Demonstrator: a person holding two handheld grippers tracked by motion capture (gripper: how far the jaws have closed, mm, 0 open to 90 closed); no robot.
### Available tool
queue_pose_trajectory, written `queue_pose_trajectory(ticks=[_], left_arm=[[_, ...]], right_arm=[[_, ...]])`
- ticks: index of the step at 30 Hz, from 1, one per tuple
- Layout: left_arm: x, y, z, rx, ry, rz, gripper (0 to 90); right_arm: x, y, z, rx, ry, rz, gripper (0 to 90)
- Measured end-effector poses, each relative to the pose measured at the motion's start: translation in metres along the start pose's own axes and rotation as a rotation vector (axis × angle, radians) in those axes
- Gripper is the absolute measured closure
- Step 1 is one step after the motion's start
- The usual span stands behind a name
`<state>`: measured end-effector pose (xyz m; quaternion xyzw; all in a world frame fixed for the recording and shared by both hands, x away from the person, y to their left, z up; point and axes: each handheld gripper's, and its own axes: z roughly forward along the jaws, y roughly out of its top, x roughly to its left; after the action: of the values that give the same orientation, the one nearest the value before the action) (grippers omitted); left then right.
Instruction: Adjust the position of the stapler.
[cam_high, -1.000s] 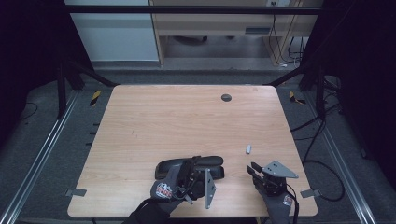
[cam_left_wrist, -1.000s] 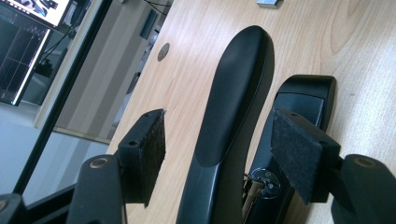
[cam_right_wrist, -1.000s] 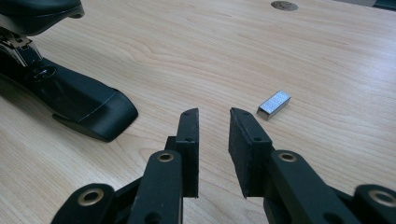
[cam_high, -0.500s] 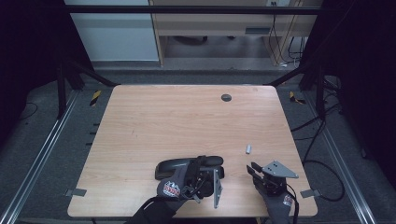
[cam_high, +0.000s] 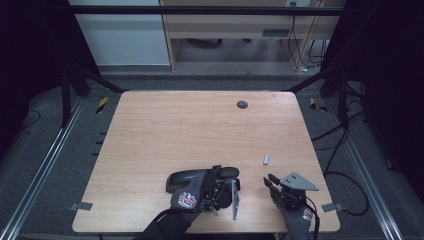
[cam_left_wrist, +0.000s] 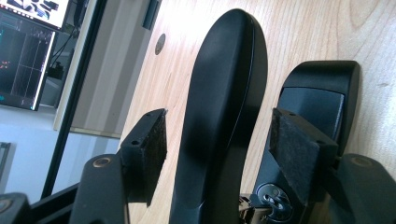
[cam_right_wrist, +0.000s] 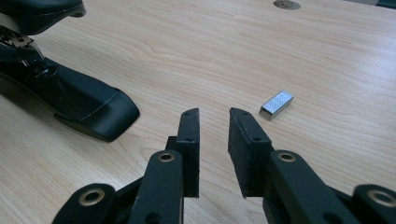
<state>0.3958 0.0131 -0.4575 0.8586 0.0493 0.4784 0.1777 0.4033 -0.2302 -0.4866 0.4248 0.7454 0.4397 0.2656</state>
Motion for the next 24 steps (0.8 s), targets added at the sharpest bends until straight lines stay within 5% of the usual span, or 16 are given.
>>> queue_pose_trajectory(ticks=[11, 24], left_arm=[[-0.0049, 0.0005, 0.0049, 0.026, 0.033, 0.052, 45.7], [-0.0059, 0.0005, 0.0052, 0.023, 0.07, 0.065, 56.8]], right_arm=[[0.0007, -0.0001, 0.0006, 0.003, 0.005, 0.003, 74.6], [0.0011, 0.0, 0.0013, 0.003, 0.008, 0.0, 75.1]])
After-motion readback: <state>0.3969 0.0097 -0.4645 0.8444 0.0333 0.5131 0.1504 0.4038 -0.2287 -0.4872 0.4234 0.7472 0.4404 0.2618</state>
